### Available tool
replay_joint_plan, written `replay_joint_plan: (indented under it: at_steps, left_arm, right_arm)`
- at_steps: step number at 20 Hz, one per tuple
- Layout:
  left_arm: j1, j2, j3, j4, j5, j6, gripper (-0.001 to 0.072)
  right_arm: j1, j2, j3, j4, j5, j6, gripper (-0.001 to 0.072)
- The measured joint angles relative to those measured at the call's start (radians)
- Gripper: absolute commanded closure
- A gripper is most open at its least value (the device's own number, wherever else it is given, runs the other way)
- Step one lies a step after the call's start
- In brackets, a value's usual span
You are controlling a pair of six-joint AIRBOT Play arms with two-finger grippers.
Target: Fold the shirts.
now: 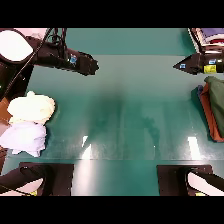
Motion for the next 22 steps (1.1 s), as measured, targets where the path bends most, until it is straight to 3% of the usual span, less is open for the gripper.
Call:
replay_joint_plan:
  at_steps: [17,22]
  left_arm:
    - [0.002,0.002,0.004,0.002,0.053,0.000,0.0685]
    - [0.096,0.055,0.017,0.189,-0.050,-0.027,0.0685]
  right_arm:
    - [0.000,0.000,-0.001,0.001,0.050,0.000,0.0693]
    - [0.000,0.000,-0.001,0.000,0.092,0.000,0.0694]
